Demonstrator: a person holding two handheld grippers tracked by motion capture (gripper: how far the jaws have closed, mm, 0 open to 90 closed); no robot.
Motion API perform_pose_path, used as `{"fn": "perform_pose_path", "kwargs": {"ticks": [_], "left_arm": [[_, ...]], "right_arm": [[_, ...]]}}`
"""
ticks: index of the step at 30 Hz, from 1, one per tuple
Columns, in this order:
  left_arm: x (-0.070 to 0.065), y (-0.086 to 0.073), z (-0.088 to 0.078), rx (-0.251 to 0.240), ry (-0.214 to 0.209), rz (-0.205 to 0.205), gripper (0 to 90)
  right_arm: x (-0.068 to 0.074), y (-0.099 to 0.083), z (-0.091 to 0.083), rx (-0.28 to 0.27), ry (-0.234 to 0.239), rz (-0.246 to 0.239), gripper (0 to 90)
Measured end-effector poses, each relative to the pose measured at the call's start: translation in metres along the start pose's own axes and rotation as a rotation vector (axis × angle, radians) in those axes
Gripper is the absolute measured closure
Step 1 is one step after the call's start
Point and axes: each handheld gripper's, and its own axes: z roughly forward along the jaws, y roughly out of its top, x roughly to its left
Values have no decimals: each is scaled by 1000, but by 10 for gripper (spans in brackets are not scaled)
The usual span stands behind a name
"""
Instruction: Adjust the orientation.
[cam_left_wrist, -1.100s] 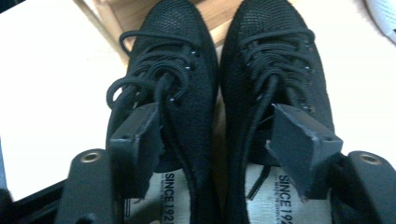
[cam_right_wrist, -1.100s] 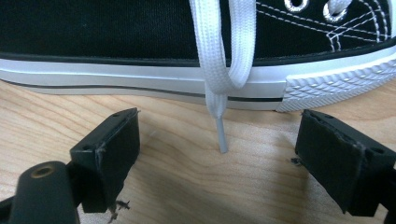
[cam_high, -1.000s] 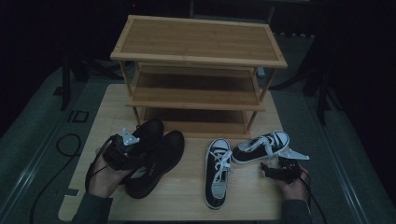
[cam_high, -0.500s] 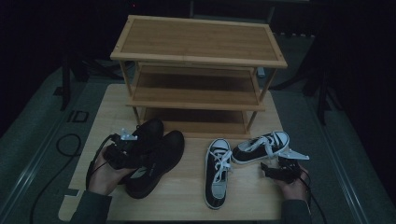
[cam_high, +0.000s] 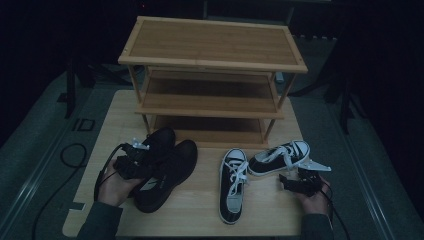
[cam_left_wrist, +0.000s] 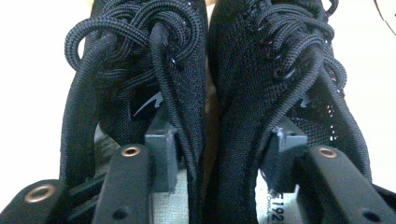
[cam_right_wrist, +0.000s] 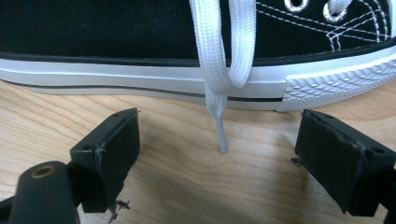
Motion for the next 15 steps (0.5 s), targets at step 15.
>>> {"fn": "perform_pose_path", "kwargs": {"ticks": [15], "left_arm": [[0,3,6,26,1,30,744]], "right_arm": [[0,0,0,0,0,0,137]]}}
